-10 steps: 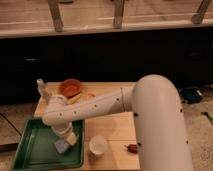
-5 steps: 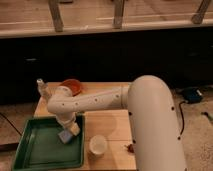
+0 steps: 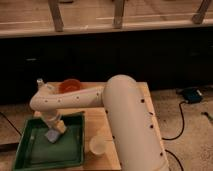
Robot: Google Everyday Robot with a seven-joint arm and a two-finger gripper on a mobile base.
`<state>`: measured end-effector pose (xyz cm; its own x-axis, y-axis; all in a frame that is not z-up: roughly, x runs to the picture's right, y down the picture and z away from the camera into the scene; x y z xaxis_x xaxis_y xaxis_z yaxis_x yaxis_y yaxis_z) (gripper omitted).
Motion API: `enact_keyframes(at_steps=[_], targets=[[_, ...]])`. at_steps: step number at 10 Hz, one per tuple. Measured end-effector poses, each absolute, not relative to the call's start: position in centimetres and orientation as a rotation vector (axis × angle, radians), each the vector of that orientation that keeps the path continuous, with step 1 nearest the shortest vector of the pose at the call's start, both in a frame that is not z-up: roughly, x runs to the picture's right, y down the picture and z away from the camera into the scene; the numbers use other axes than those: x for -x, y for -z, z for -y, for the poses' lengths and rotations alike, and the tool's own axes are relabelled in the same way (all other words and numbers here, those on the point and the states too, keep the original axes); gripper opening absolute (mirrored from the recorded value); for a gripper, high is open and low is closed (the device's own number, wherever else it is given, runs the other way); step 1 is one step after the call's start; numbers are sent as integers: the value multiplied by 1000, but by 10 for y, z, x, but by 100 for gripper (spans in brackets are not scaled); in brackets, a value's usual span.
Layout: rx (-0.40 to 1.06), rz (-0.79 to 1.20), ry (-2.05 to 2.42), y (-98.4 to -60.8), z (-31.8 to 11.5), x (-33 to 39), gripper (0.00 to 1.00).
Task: Wipe tray with sponge
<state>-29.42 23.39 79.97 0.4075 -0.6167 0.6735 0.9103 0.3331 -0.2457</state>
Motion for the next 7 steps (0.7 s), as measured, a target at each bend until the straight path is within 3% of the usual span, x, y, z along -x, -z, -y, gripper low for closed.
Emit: enact_keyframes(at_steps=[3, 7], targets=[[676, 507, 1037, -764, -267, 278, 4], [678, 436, 949, -749, -270, 224, 4]])
